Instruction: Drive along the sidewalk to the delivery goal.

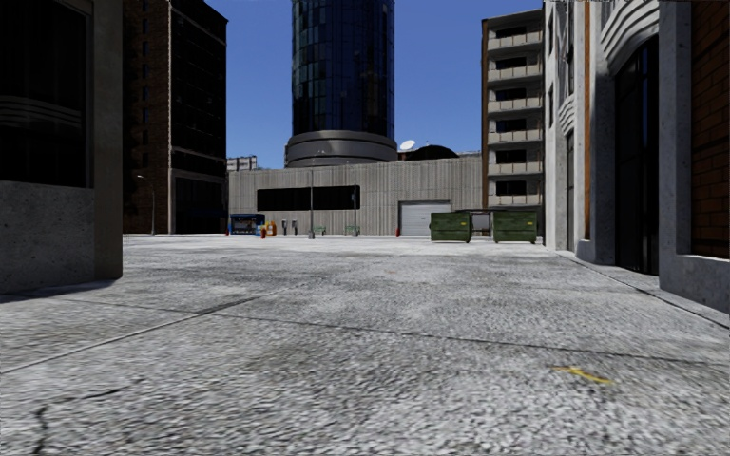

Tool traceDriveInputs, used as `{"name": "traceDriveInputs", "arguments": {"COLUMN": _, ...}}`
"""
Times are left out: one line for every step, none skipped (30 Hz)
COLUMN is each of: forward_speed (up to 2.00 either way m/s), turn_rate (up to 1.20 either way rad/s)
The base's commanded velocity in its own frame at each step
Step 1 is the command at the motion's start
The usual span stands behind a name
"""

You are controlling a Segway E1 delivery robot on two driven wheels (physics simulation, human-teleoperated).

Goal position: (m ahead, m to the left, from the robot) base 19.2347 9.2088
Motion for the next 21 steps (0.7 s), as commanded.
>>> {"name": "traceDriveInputs", "arguments": {"forward_speed": 2.0, "turn_rate": 0.2}}
{"name": "traceDriveInputs", "arguments": {"forward_speed": 2.0, "turn_rate": 0.2}}
{"name": "traceDriveInputs", "arguments": {"forward_speed": 2.0, "turn_rate": 0.2}}
{"name": "traceDriveInputs", "arguments": {"forward_speed": 2.0, "turn_rate": 0.2}}
{"name": "traceDriveInputs", "arguments": {"forward_speed": 2.0, "turn_rate": 0.2}}
{"name": "traceDriveInputs", "arguments": {"forward_speed": 2.0, "turn_rate": 0.2}}
{"name": "traceDriveInputs", "arguments": {"forward_speed": 2.0, "turn_rate": 0.0}}
{"name": "traceDriveInputs", "arguments": {"forward_speed": 2.0, "turn_rate": 0.0}}
{"name": "traceDriveInputs", "arguments": {"forward_speed": 2.0, "turn_rate": 0.0}}
{"name": "traceDriveInputs", "arguments": {"forward_speed": 2.0, "turn_rate": 0.0}}
{"name": "traceDriveInputs", "arguments": {"forward_speed": 2.0, "turn_rate": 0.0}}
{"name": "traceDriveInputs", "arguments": {"forward_speed": 2.0, "turn_rate": 0.0}}
{"name": "traceDriveInputs", "arguments": {"forward_speed": 2.0, "turn_rate": 0.0}}
{"name": "traceDriveInputs", "arguments": {"forward_speed": 2.0, "turn_rate": 0.0}}
{"name": "traceDriveInputs", "arguments": {"forward_speed": 2.0, "turn_rate": 0.0}}
{"name": "traceDriveInputs", "arguments": {"forward_speed": 2.0, "turn_rate": 0.0}}
{"name": "traceDriveInputs", "arguments": {"forward_speed": 2.0, "turn_rate": 0.0}}
{"name": "traceDriveInputs", "arguments": {"forward_speed": 2.0, "turn_rate": 0.0}}
{"name": "traceDriveInputs", "arguments": {"forward_speed": 2.0, "turn_rate": 0.0}}
{"name": "traceDriveInputs", "arguments": {"forward_speed": 2.0, "turn_rate": 0.0}}
{"name": "traceDriveInputs", "arguments": {"forward_speed": 2.0, "turn_rate": 0.0}}
